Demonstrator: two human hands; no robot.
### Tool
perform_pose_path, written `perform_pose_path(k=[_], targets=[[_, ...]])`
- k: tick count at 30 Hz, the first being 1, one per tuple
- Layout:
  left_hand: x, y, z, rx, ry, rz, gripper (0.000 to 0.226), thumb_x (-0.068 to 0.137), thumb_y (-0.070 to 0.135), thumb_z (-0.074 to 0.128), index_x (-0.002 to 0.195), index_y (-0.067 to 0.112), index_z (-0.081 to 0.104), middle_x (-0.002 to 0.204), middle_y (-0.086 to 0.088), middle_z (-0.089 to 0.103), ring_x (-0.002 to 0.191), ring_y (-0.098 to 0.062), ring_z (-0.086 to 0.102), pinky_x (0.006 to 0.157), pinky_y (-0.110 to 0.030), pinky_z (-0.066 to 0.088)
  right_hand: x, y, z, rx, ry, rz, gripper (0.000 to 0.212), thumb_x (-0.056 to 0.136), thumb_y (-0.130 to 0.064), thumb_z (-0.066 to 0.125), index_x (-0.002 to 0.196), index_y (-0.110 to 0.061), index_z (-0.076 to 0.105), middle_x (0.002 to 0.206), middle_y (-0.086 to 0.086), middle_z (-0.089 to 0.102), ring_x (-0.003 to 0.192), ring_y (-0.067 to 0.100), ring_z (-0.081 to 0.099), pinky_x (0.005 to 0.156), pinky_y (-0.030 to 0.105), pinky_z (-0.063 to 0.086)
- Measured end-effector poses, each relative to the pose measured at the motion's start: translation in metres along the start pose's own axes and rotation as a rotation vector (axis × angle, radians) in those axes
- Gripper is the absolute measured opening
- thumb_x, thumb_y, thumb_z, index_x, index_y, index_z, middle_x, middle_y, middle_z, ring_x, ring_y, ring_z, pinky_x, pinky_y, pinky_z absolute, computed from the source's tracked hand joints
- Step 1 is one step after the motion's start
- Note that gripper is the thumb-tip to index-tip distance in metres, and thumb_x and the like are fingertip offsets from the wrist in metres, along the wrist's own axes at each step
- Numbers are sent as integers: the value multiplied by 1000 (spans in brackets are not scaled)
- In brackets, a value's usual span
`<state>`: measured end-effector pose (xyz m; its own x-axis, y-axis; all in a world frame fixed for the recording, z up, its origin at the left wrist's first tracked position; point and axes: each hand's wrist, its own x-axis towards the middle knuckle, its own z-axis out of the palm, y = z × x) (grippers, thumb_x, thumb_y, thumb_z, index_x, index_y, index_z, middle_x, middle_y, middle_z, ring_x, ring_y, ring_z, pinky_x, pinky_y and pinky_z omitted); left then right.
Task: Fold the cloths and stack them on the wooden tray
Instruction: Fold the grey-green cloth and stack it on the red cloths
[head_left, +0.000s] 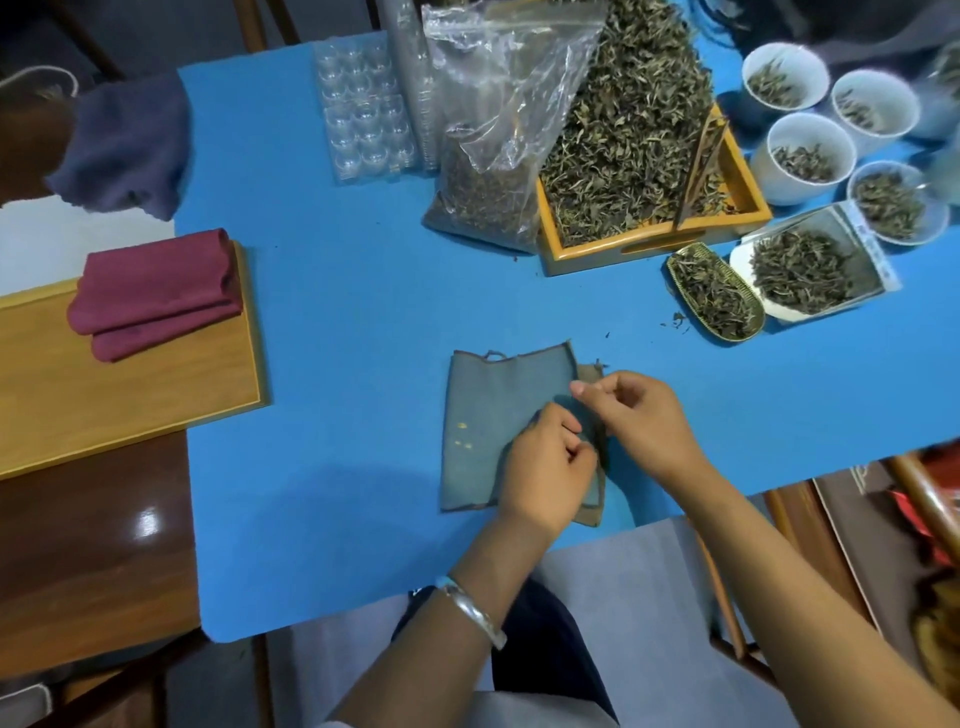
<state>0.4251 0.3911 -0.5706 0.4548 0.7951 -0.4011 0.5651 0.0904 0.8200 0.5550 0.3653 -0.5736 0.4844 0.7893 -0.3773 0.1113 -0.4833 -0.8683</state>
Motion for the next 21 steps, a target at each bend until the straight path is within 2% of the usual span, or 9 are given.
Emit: perform_pose_path(k=[3, 6, 9, 11, 13, 18, 21], targets=[[-2, 0, -3, 163, -55, -14, 24, 77, 33, 66, 89, 20, 51, 76, 4, 59, 80, -24, 62, 73, -38, 50, 3, 2, 8, -135, 92, -29, 26, 80, -32, 73, 63, -16, 60, 54, -6, 55, 51, 8, 47, 51, 23, 38], [-6, -1, -4, 502, -75, -25, 40, 71, 55, 64, 85, 20, 48, 91, -2, 61, 86, -25, 61, 68, -35, 45, -1, 3, 13, -316, 148, -106, 21, 82, -26, 68, 64, -22, 57, 59, -6, 57, 57, 4, 50, 50, 15, 34], [-12, -1, -1, 601, -100, 34, 38, 78, 50, 59, 93, 15, 52, 100, -6, 60, 91, -28, 61, 72, -37, 47, -4, 3, 10, -401, 194, -186, 16, 82, -21, 67, 68, -19, 59, 73, 0, 55, 81, 7, 44, 63, 7, 34], [-14, -1, -1, 616, -128, 74, 29, 84, 41, 54, 94, 14, 52, 102, -7, 60, 94, -30, 60, 75, -38, 49, -4, 1, 4, -388, 179, -186, 15, 82, -20, 68, 69, -19, 60, 72, -3, 54, 86, 10, 45, 65, 3, 33], [-13, -1, -1, 619, -133, 68, 28, 86, 40, 51, 93, 13, 53, 101, -8, 60, 93, -30, 60, 75, -38, 50, -2, -2, 0, -392, 146, -172, 16, 83, -21, 69, 69, -20, 61, 70, -8, 52, 85, 12, 48, 64, 2, 33], [-12, 2, 7, 694, -99, 55, 48, 81, 57, 56, 97, 12, 54, 102, -9, 61, 93, -31, 62, 69, -35, 46, 8, -11, -4, -426, 97, -155, 19, 82, -28, 72, 65, -20, 66, 67, -13, 52, 84, 9, 44, 61, 3, 32], [-12, 3, 9, 673, -64, 50, 43, 82, 52, 54, 95, 11, 55, 99, -9, 62, 91, -31, 63, 67, -34, 45, 8, -14, -4, -391, 97, -178, 20, 82, -24, 71, 65, -15, 66, 65, -14, 51, 72, 1, 47, 59, 4, 33]])
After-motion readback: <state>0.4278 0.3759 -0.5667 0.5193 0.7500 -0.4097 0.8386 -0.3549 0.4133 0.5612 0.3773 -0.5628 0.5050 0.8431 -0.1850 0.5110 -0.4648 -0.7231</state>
